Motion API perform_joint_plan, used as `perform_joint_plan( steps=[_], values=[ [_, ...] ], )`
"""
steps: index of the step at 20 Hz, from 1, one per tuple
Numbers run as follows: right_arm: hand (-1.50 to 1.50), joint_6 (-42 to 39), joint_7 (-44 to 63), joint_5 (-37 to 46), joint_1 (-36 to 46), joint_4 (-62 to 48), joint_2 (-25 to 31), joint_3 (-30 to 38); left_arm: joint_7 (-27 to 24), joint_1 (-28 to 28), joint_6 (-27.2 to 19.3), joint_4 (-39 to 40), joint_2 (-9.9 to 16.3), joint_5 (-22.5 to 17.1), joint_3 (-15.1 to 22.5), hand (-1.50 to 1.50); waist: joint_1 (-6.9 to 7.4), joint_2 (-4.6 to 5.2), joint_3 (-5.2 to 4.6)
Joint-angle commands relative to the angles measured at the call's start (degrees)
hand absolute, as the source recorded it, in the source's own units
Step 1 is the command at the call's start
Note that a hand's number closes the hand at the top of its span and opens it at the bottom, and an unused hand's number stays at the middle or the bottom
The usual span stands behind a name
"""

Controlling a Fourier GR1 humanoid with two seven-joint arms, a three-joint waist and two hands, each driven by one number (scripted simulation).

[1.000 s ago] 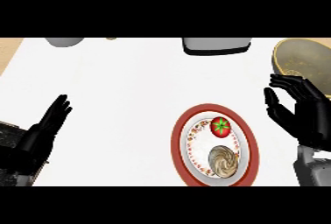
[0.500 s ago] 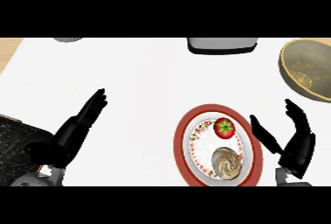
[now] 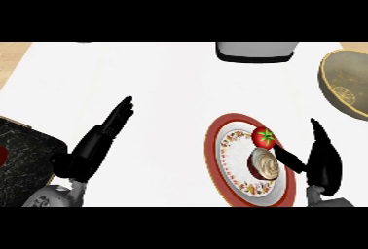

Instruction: Pick the tomato from the plate and place it in the bowl

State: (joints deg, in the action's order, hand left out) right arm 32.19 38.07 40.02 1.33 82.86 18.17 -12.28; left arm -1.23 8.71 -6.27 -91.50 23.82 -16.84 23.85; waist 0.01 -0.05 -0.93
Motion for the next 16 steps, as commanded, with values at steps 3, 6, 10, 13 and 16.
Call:
perform_joint_plan(
  steps=[3,6,10,13,16],
  values=[
    [-1.5,-22.68,21.04,-2.3,5.52,2.84,-0.77,-4.71,1.57,1.53,-0.56,-0.06,-0.92,1.08,1.05,0.0,1.35,-0.08,0.32],
    [-1.5,-31.52,32.91,-5.58,12.0,6.25,-2.81,-4.35,3.02,2.35,0.84,0.02,-0.25,-0.53,-0.05,0.0,1.28,-0.18,0.48],
    [-1.5,-40.15,44.45,-10.14,19.26,9.87,-5.46,-2.89,1.66,2.03,0.26,2.59,-1.65,0.11,-0.22,0.0,0.41,-0.18,0.6],
    [-1.5,-43.06,46.98,-11.65,21.71,6.48,-5.61,-1.07,1.02,1.64,-1.1,1.57,-3.3,1.75,1.12,0.0,0.57,-0.13,0.69],
    [-1.5,-42.64,47.07,-9.64,24.36,3.34,-9.29,-0.45,1.99,2.74,0.05,1.94,-2.54,0.7,-0.32,0.0,0.43,-0.18,0.63]
  ],
)
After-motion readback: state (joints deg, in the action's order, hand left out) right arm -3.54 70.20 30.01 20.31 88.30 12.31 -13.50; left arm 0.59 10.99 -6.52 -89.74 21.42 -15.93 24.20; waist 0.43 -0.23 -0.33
